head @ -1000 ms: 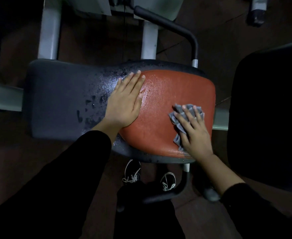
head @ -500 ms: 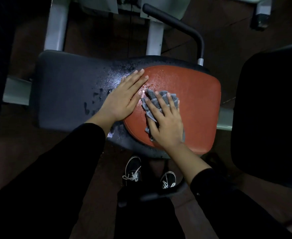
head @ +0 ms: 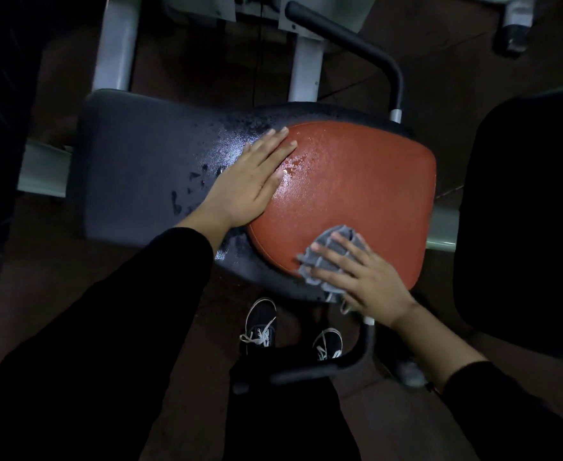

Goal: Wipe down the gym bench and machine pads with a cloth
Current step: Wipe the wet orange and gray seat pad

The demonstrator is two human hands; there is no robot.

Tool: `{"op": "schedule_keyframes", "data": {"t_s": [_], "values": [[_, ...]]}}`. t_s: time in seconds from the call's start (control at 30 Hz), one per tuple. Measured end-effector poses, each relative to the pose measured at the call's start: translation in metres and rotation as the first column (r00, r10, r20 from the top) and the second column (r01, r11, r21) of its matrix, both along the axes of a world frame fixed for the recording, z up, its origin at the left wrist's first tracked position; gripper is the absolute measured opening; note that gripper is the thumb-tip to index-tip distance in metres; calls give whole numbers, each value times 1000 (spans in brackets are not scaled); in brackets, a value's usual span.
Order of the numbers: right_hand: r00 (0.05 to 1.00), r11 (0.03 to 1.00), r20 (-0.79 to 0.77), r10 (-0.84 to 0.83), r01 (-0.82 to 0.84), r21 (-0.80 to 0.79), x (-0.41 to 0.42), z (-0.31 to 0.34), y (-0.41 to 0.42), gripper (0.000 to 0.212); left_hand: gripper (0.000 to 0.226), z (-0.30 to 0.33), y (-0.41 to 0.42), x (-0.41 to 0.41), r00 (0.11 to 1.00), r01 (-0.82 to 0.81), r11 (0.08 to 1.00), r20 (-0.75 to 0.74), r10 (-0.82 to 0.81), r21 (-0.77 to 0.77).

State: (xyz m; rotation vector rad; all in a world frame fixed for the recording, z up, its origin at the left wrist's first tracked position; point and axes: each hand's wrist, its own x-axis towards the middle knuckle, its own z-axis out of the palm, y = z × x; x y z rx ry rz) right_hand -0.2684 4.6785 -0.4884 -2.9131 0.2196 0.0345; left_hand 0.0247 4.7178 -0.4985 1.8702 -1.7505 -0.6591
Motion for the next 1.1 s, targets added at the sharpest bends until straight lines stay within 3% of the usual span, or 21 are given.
{"op": "schedule_keyframes", "data": {"t_s": [0.2, 0.27, 0.4, 0.47, 0.6, 0.77, 0.83, 1.0, 1.1], "values": [[920, 919, 98, -380, 364, 150, 68, 12, 4, 44, 52, 0, 0, 2, 999, 29, 1000, 39, -29, 2], [934, 936, 115, -338, 321, 145, 85, 12, 20, 42, 53, 1, -1, 2, 999, 34, 999, 38, -34, 5], [998, 992, 60, -22, 14, 123, 62, 8, 31, 45, 53, 1, 0, 2, 999, 22, 1000, 38, -22, 21], [999, 993, 31, 29, -32, 118, 37, 4, 21, 46, 53, 1, 0, 1, 999, 17, 1000, 37, -17, 22], [987, 977, 22, -160, 155, 143, 9, 5, -13, 41, 53, 2, 1, 0, 1000, 2, 1000, 31, -2, 20], [921, 917, 74, -382, 367, 154, 62, 11, -12, 43, 53, 1, 0, -1, 999, -1, 1000, 39, 0, 20], [937, 933, 83, -339, 324, 156, 75, 10, 5, 44, 53, 2, 0, -1, 999, 3, 1000, 39, -4, 20], [997, 992, 33, 70, -74, 100, 36, 5, 11, 48, 53, 5, -1, 0, 998, 12, 999, 63, -14, 33], [1000, 992, 15, 17, -19, 124, 11, 2, -14, 49, 52, 5, 0, -1, 999, 5, 1000, 51, -7, 31]]}}
